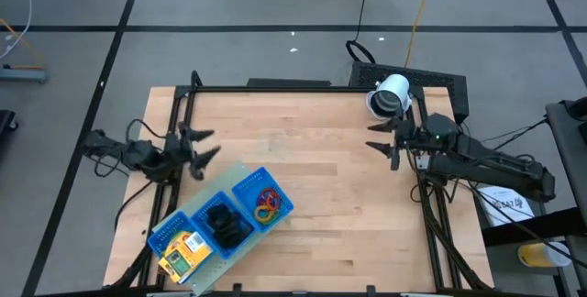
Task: Pick & Place Office Desk Supplies
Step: Return to Home Position
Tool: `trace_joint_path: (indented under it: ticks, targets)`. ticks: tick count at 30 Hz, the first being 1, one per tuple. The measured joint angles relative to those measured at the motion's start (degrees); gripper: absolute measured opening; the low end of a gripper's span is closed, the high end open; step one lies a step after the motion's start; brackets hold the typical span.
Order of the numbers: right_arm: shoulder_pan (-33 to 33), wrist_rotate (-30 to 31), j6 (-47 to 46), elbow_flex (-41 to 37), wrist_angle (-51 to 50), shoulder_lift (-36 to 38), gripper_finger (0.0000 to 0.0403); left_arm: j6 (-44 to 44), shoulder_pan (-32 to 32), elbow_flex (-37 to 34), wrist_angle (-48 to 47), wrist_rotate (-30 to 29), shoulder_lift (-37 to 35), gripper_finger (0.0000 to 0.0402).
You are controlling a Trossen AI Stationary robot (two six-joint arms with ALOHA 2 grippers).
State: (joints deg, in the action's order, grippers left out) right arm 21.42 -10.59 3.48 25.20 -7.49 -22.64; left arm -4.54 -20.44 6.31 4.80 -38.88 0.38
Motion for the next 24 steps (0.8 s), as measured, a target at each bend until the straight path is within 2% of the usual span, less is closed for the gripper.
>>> trace_joint_path:
  ticks: [4, 6, 16, 24]
  targets:
    - [0.9, 0.0, -0.2, -2.3, 0.0, 2.3, 0.0216, 3.0, 3.7, -1.4, 0.7, -12.4, 0.0, 0.0274]
    - [1.1, 0.0, 0.0, -3.9, 0.4, 3.4, 0.0216, 4.3, 5.8, -1.6, 2.6, -15.9, -0.1, 0.0274]
    - [1.2, 0.0, 0.9, -11.9, 7.8, 9.4, 0.0217, 9.4, 15.8, -5.5, 2.2, -15.7, 0.0, 0.0273]
    - [1.1, 0.0, 0.2, -16.3, 9.8, 11.7, 0.0220, 6.7, 19.3, -5.5, 1.9, -15.7, 0.0, 0.0273]
